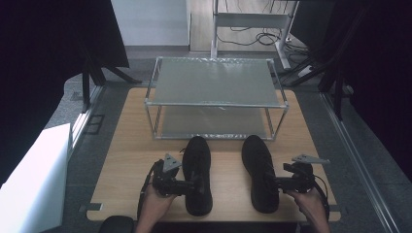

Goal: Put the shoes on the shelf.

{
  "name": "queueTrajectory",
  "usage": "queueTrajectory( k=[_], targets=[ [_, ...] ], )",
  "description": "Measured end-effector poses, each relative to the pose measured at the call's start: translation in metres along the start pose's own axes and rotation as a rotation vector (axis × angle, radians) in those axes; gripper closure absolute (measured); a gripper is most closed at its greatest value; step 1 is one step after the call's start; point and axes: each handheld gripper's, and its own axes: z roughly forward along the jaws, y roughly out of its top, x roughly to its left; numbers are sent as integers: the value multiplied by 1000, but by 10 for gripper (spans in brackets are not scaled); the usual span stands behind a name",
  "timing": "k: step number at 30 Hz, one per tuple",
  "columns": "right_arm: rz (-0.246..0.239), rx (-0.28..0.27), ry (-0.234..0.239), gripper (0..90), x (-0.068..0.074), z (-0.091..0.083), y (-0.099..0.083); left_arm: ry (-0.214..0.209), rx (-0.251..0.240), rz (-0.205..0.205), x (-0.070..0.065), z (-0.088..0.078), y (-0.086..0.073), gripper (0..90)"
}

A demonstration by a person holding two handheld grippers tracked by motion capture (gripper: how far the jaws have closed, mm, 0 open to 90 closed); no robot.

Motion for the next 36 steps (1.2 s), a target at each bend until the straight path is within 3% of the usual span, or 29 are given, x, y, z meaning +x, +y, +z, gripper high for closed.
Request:
queueTrajectory(
  k=[4,6,10,11,14,15,16,17,18,20,21,22,25,26,29,30,31,32,36],
  targets=[
    [6,27,-4,63,0,16,2,2,35,0,-3,15,2,6],
    [8,30,-3,63,0,18,2,28,52,-5,-1,22,0,13],
    [14,71,-39,67,0,32,1,37,89,-22,4,36,-2,0],
    [18,82,-75,114,0,38,0,49,101,-14,4,40,-2,0],
    [33,77,-94,177,0,42,-1,56,121,-26,5,48,-1,25],
    [29,76,-103,221,1,42,-2,56,124,-32,6,49,-1,58],
    [12,65,-129,313,3,41,-1,56,130,-32,6,51,0,149],
    [12,65,-129,313,3,41,-1,56,130,-32,6,51,0,170],
    [-25,46,-171,403,5,39,0,78,128,-25,7,49,1,215],
    [-41,29,-201,480,5,38,0,88,120,-28,9,48,0,346],
    [-41,29,-201,480,5,38,0,90,107,-40,13,46,-1,346],
    [-39,22,-221,563,4,36,0,82,98,-64,20,44,-2,442],
    [-38,15,-240,632,3,35,0,92,102,-62,23,42,-2,498],
    [-30,7,-251,680,2,34,-1,111,104,-46,24,40,-2,571],
    [-13,-5,-257,713,0,32,-1,138,92,-45,26,38,-2,722],
    [2,-16,-259,732,0,30,-1,146,82,-58,29,37,-3,722],
    [21,-30,-254,751,-2,28,-2,132,69,-82,34,36,-4,755],
    [92,-55,-206,758,-8,25,-2,109,56,-106,39,35,-6,773],
    [136,-64,-176,762,-14,23,-2,55,32,-154,51,33,-9,787]
  ],
)
